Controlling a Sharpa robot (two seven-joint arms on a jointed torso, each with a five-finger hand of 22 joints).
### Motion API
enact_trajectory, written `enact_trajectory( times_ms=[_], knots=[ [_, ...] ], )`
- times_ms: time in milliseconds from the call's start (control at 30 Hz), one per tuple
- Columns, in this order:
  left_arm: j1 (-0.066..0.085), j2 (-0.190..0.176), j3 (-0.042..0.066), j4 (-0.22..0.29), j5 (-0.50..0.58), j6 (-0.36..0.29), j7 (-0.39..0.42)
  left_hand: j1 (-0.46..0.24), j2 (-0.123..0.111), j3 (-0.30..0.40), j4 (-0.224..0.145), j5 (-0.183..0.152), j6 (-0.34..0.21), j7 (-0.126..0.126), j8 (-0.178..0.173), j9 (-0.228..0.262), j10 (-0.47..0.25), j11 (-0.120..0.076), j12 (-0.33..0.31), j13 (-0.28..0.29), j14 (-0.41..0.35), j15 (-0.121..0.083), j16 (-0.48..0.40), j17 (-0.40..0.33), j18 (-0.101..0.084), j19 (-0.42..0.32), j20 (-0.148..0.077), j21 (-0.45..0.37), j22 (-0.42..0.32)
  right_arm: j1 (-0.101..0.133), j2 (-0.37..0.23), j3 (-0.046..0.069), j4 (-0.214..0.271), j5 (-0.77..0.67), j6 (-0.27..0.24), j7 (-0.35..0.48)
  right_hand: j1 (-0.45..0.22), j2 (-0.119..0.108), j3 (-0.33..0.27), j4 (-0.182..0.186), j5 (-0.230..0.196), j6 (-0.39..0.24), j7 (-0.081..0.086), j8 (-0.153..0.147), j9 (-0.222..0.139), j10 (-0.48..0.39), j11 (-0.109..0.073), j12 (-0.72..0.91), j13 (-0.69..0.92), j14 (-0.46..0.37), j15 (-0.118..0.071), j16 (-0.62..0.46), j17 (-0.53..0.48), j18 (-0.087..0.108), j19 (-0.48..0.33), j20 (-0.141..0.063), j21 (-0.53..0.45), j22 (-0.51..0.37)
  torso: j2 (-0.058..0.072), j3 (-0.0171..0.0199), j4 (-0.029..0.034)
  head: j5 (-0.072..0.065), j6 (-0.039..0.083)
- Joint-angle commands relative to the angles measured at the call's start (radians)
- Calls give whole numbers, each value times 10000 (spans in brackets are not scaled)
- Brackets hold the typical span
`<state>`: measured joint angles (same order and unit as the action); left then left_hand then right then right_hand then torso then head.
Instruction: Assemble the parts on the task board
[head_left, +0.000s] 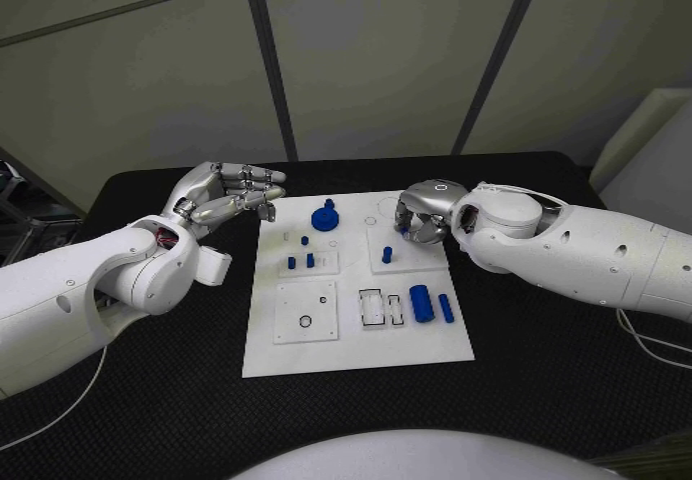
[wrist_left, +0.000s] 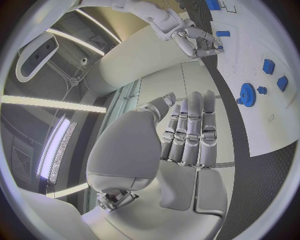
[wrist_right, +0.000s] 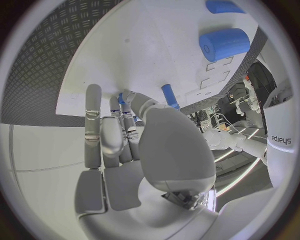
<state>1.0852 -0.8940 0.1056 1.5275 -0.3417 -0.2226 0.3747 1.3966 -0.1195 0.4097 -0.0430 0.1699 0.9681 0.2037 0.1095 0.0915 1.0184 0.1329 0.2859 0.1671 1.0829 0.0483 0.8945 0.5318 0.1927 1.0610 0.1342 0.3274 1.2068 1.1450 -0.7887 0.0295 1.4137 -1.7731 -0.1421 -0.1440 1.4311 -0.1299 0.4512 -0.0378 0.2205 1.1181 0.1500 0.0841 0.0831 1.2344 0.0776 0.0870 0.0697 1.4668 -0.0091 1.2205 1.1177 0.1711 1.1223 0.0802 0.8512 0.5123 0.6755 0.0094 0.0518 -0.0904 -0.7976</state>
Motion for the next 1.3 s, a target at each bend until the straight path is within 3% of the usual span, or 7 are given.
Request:
enact_trajectory(
  times_ms=[33,333,933,1100,1300],
  knots=[
    [9,8,5,-6,-62,138,-17,94,21,3,-49,-44,-49,13,7,-13,-91,-5,8,-9,-50,6,-52,-14,-128,-7,67,-26,-4,-20,1,-21,-6,-140,37,-114,240,141,242,-156,-106,186,-28,91,48,217,-47,94,50,379,-103,113,91,135,-128,-44,223,165,0,-2,4,-31,-9],
    [7,-18,5,-9,-62,123,-51,132,33,0,-76,-43,-55,20,23,-14,-102,-2,26,-10,-58,6,-66,-26,-126,-7,66,-19,4,-31,-14,-20,66,-312,-530,-194,292,284,643,-419,-145,379,-71,107,122,433,-98,59,90,367,-151,279,185,139,-396,-88,701,534,-9,-6,0,-21,-38],
    [3,-19,5,-65,-61,56,-93,117,45,-34,-69,-47,-116,49,23,-29,-167,25,34,-23,-57,23,-80,-45,-132,-8,75,-11,13,-34,-251,-11,508,-225,-1665,-104,96,210,726,-437,-161,361,-57,53,139,413,-88,-24,91,374,-127,390,267,138,-511,-62,867,663,-12,-9,-7,-50,13],
    [3,-14,5,-97,-60,34,-123,92,59,-56,-51,-48,-145,64,30,-35,-197,39,45,-27,-53,35,-85,-54,-136,-9,84,-11,14,-31,-419,-4,797,-101,-1777,-112,92,209,751,-451,-129,358,-55,45,141,414,-88,-32,92,375,-127,406,278,141,-525,-62,889,680,-7,1,4,18,38],
    [3,7,4,-146,-60,20,-140,80,68,-64,-41,-48,-150,69,35,-36,-205,42,51,-28,-51,39,-86,-58,-137,-10,87,-12,14,-30,-616,7,1499,152,-1964,-45,73,187,788,-479,-56,356,-53,32,147,424,-87,-44,98,376,-128,436,298,143,-551,-60,939,717,-7,-2,-15,113,61]
  ],
)
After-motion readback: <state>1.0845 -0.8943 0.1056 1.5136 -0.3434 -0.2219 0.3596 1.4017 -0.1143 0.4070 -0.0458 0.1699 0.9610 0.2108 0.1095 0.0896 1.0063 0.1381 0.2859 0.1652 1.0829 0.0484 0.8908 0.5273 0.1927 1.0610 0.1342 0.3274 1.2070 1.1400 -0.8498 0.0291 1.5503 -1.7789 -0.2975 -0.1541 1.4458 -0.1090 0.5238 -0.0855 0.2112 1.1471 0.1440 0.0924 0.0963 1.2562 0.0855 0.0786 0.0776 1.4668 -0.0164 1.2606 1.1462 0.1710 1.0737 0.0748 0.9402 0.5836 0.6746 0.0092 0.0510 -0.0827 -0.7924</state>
